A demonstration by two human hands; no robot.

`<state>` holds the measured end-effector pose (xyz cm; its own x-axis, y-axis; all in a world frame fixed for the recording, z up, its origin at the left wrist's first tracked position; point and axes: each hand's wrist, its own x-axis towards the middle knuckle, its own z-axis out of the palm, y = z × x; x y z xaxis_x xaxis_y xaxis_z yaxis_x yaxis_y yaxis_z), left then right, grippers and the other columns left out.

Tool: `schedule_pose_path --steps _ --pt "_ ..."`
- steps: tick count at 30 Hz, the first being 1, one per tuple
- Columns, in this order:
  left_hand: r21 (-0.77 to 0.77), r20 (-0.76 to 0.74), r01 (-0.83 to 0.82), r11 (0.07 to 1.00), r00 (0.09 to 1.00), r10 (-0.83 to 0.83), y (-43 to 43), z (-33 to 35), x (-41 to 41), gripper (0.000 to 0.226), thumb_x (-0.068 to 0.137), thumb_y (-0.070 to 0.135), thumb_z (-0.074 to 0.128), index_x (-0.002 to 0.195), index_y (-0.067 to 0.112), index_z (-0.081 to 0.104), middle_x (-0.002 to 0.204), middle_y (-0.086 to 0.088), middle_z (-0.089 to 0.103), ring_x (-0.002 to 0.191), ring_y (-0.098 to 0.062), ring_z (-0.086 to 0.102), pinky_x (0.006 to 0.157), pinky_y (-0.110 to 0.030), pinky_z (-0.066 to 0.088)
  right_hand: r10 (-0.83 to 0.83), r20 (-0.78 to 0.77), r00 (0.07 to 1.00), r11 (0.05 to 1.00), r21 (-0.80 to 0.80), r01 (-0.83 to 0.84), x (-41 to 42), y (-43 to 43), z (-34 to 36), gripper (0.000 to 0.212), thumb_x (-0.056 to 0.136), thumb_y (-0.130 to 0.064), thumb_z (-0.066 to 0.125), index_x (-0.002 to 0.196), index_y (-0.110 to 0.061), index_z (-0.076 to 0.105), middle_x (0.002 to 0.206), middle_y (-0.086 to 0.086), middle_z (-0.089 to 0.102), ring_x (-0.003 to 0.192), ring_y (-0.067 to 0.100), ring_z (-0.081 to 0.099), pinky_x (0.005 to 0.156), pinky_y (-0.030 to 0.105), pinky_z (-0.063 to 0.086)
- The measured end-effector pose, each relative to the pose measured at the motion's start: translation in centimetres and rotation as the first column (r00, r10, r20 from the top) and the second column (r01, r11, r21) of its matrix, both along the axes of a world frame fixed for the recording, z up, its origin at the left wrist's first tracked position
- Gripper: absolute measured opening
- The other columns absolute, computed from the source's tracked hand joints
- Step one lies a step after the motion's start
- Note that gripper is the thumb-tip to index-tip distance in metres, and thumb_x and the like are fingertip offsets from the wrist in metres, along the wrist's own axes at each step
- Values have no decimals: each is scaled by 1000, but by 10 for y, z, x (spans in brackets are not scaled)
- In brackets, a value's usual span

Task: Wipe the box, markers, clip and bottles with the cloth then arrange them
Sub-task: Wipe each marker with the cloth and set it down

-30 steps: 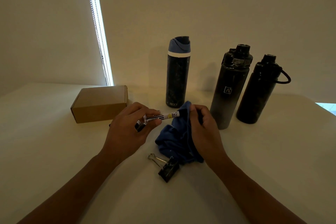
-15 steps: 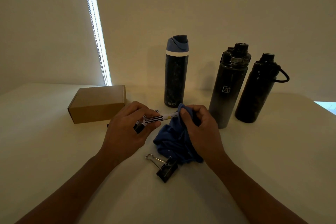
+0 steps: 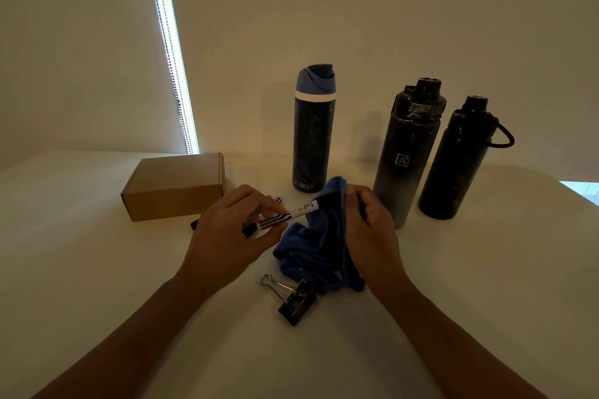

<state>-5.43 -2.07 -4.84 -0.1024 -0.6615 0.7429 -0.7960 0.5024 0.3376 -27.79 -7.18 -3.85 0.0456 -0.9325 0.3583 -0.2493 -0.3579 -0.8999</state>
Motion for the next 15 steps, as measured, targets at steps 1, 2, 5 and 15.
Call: schedule_pose_path --steps 1,2,5,15 --pt "5 -1 -3 1000 1000 3 0 -1 0 27 82 28 87 105 19 75 101 13 63 86 2 59 73 -7 46 5 1 1000 1000 -7 -5 -1 0 1 26 103 -47 40 112 -33 60 97 -13 65 89 1 64 75 22 57" --pt "9 -2 -8 1000 1000 8 0 -2 1 28 81 28 87 105 19 75 101 13 64 85 2 59 73 -6 46 8 -2 1000 1000 -15 -8 -1 0 2 24 101 -49 43 111 -34 60 98 -15 66 91 -1 64 77 22 57" --pt "7 -3 -19 1000 1000 19 0 -2 3 28 80 27 88 104 19 74 100 12 65 84 4 59 73 -6 46 8 9 1000 1000 -24 -8 -1 1 4 22 97 -53 48 108 -39 59 100 -19 67 94 -8 63 79 18 56" --pt "18 -45 47 999 998 -46 2 2 -4 29 83 32 86 106 19 74 95 15 65 78 -4 63 65 -10 49 101 92 991 995 -7 -101 2 5 8 26 97 -45 56 122 -35 54 98 -12 74 90 2 71 71 22 59"
